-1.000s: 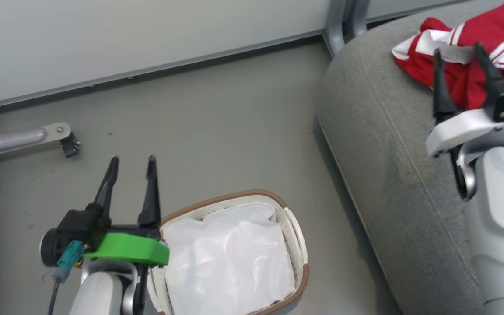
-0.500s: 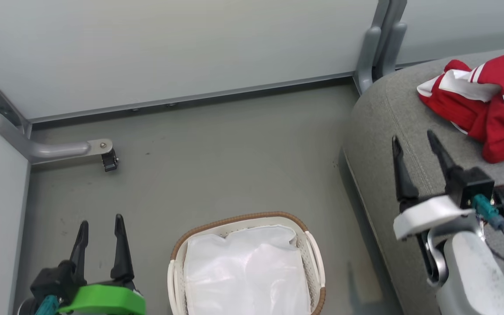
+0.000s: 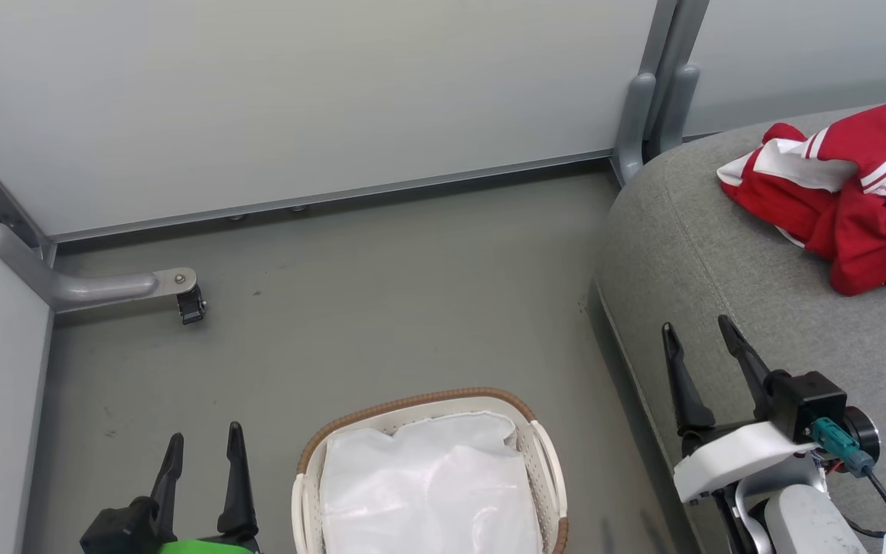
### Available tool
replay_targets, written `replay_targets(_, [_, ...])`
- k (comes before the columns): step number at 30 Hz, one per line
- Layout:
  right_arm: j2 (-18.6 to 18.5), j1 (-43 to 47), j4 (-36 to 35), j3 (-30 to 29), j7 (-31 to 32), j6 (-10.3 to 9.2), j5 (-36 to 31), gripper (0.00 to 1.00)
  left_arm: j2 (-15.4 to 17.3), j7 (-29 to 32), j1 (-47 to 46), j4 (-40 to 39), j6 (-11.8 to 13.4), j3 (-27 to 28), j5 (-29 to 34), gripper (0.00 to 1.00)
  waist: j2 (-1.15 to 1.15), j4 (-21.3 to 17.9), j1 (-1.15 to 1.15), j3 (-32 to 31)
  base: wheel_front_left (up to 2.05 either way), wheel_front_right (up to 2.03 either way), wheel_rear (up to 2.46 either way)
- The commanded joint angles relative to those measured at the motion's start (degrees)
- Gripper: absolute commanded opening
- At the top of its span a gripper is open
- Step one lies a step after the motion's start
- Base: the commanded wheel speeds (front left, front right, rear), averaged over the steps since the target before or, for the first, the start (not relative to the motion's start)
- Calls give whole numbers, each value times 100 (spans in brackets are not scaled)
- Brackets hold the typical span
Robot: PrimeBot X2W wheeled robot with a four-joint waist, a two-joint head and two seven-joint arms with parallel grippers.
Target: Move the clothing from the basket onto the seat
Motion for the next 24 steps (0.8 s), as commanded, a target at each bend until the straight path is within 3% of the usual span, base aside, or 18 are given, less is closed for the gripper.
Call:
replay_targets(1, [-18,90,-1,51,-6,-8,5,100,-3,-4,65,5,38,-5,-41,100,0,4,0,-17,0,0,0])
replay_targets(22, [-19,255,99,176,-6,-8,-4,100,-3,-3,176,-43,16,19,-100,100,0,53,0,-201,0,0,0])
replay_targets(23, [3,185,96,173,1,0,-15,0,-1,0,112,-27,36,-6,-85,0,0,53,0,-202,0,0,0])
replay_targets(24, [9,190,127,173,2,0,-6,0,-1,5,111,7,36,-10,-95,0,0,52,0,-203,0,0,0])
